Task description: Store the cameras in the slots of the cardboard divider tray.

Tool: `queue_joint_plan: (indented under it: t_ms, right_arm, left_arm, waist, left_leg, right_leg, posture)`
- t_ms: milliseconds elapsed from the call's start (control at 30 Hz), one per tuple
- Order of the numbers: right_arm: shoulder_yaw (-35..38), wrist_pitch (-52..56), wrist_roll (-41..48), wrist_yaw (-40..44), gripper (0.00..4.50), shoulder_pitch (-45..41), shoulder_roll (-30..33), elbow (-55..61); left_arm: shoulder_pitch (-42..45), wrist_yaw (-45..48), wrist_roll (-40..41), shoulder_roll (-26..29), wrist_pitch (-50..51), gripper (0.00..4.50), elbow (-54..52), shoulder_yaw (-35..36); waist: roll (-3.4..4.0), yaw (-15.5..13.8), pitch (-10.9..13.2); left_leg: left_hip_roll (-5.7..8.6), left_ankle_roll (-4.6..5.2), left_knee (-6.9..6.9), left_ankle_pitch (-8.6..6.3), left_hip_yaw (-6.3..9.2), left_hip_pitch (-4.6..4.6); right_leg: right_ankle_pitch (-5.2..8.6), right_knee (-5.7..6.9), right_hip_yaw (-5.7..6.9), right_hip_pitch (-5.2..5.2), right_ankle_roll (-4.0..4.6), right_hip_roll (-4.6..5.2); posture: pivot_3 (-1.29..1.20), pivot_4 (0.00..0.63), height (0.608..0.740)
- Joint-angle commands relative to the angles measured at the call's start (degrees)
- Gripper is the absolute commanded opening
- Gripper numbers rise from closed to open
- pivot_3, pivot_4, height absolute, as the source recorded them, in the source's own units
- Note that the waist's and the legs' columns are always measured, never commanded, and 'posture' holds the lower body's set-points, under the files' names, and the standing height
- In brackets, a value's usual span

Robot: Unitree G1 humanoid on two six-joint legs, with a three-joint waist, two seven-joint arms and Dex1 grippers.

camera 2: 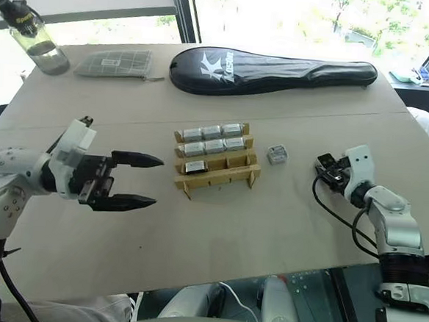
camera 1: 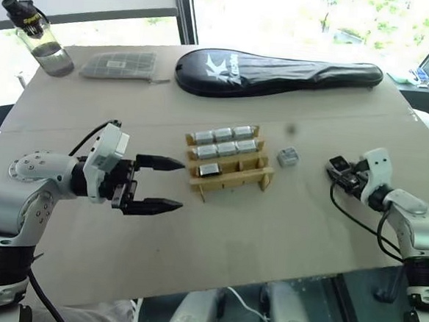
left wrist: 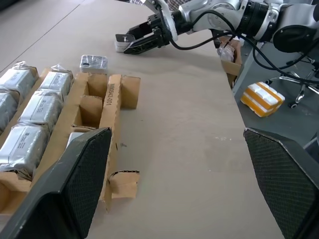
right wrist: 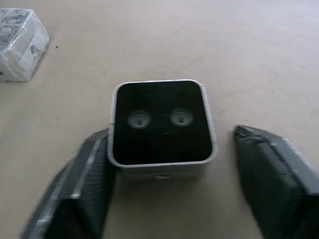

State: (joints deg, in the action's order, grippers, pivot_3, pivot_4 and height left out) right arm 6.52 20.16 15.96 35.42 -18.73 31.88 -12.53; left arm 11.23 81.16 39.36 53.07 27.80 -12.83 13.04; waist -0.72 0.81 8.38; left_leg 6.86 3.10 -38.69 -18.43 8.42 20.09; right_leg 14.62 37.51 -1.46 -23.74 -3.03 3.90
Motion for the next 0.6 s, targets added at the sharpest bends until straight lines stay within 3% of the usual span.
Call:
queue_joint_plan:
  t_ms: [33,167,367,600]
  right_arm:
    - [-0.41,-2.33,-1.14,0.94,1.94,0.76,0.14,0.81]
    - [-1.71,-6.66,-4.71,0.56,1.94,1.56,1.16,2.02]
    - [-10.96,-31.16,-22.03,-1.82,1.94,1.66,5.69,8.41]
    - [-20.46,-56.93,-41.87,-9.82,1.94,-9.5,6.74,7.32]
  left_arm:
    - [0.62,0.8,-0.77,1.05,-2.21,4.42,0.49,0.72]
    - [3.24,-1.23,-2.31,0.1,-3.26,4.42,2.5,-0.06]
    - [9.31,-7.14,-3.62,-4.12,-0.75,4.42,4.26,-4.02]
    - [20.42,-7.7,-5.26,-10.43,0.89,4.42,10.97,-11.64]
  waist:
    - [0.0,0.0,0.0]
    - [0.0,-0.09,0.0]
    - [0.01,0.14,0.0]
    - [-0.01,0.33,0.0]
  left_leg:
    - [0.0,0.0,0.01,0.0,0.0,0.0]
    - [0.0,0.0,0.01,0.0,0.01,0.0]
    - [0.01,0.0,0.01,0.0,-0.04,0.0]
    - [0.01,-0.02,-0.1,0.01,-0.1,0.0]
  right_leg:
    - [0.0,0.0,0.0,0.0,0.0,0.0]
    - [0.0,-0.01,0.02,-0.01,0.0,0.0]
    - [0.0,0.01,0.13,-0.04,-0.01,-0.01]
    - [0.0,0.13,0.16,-0.14,-0.01,-0.07]
  posture:
    - [0.0,0.15,0.74]
    - [0.0,0.15,0.74]
    - [0.0,0.15,0.74]
    - [0.0,0.15,0.74]
